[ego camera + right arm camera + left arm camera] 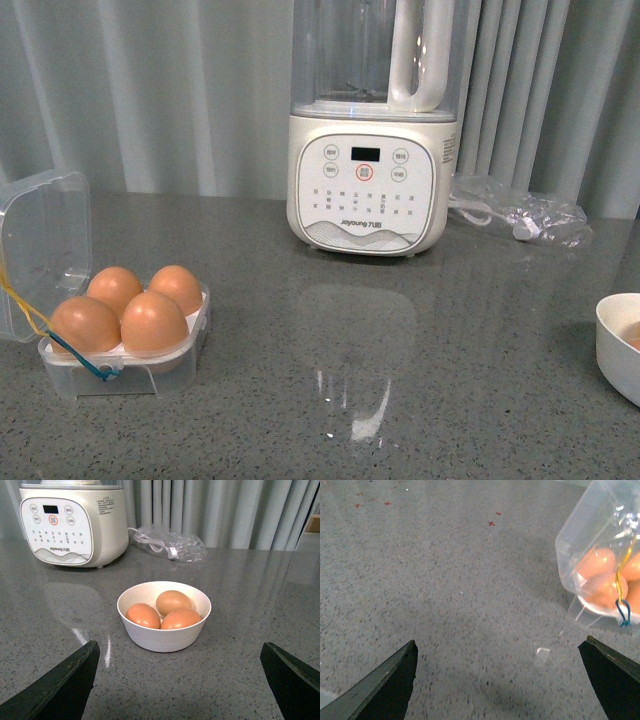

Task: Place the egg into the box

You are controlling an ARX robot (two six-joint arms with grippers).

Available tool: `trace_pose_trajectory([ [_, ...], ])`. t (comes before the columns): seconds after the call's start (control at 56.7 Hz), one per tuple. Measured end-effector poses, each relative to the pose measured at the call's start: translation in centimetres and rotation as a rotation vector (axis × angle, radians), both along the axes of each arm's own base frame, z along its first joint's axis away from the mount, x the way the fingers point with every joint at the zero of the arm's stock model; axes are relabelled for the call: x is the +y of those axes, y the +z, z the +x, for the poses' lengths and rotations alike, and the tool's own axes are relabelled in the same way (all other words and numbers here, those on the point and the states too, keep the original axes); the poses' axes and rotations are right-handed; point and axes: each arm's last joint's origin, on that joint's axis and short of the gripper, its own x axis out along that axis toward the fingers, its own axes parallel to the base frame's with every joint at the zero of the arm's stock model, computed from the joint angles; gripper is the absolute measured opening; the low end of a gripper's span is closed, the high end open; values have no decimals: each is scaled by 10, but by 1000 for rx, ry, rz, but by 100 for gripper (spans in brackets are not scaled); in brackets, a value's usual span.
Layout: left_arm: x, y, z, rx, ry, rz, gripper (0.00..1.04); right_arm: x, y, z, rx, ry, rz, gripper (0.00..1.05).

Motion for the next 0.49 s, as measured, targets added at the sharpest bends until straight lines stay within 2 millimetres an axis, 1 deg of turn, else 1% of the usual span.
trace_pose_trajectory([
  [0.071, 8, 7, 13, -15, -3, -16, 98, 0, 0, 0, 0, 0, 0, 98],
  [0.141, 21, 21, 36, -39, -13, -26, 98, 0, 0, 0, 0, 0, 0, 98],
  [0.265, 35, 32, 72, -44, -47, 1, 98, 0, 0, 0, -1, 0, 0, 98],
  [0.37, 38, 35, 90, -41, -66, 21, 98, 0, 0, 0, -1, 0, 0, 98],
  [0.494, 41, 32, 111, -21, -101, 32, 98, 0, 0, 0, -1, 0, 0, 98],
])
